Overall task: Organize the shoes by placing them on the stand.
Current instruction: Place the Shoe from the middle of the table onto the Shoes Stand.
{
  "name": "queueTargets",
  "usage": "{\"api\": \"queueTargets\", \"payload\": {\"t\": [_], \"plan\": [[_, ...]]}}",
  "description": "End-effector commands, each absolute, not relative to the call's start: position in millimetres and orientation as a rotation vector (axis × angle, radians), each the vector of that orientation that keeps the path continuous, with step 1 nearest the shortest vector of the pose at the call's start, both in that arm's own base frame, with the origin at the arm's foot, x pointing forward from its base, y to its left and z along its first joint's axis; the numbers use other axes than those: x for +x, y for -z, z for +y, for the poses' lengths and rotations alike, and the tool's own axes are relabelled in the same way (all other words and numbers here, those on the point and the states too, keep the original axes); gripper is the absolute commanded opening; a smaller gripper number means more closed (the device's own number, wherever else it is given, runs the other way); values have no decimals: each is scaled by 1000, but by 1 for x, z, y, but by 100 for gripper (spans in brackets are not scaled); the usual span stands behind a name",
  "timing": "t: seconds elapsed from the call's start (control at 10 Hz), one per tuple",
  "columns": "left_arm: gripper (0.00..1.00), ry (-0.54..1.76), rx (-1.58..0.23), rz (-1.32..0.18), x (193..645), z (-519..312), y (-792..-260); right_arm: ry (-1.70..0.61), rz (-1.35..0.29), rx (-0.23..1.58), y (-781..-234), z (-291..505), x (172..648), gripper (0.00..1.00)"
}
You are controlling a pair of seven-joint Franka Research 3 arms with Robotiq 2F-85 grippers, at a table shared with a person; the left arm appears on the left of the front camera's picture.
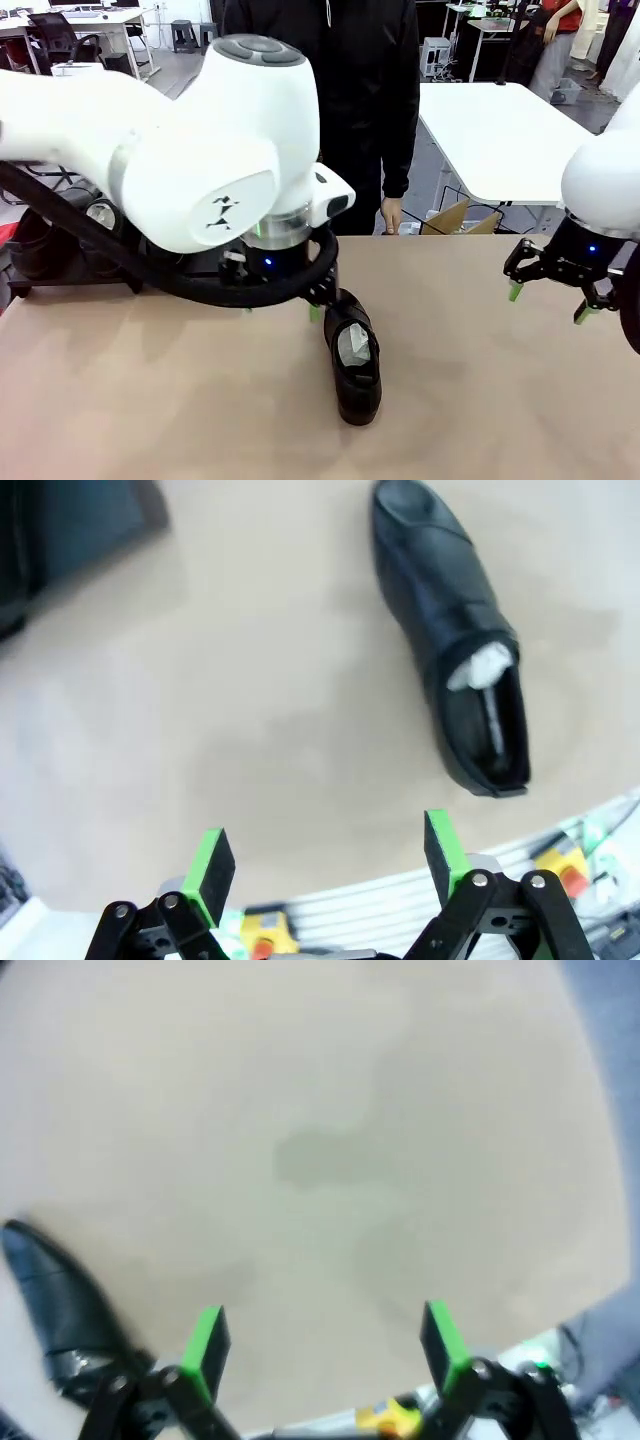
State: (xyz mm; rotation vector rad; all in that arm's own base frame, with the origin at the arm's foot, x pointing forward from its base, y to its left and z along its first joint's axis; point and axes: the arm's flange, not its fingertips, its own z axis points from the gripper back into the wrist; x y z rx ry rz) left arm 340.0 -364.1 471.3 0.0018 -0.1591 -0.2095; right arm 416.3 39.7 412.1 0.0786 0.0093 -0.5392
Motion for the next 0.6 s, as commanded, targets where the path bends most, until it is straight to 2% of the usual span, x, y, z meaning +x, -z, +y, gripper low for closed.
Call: {"api": "queueTargets", "payload": {"t": [0.0,0.5], "plan": [[98,126,-76,-91,348,-373,-451,418,-9,85,-420,62,416,100],[98,-67,-71,-27,338,-399,-405,418,-9,85,-420,62,416,100]]}}
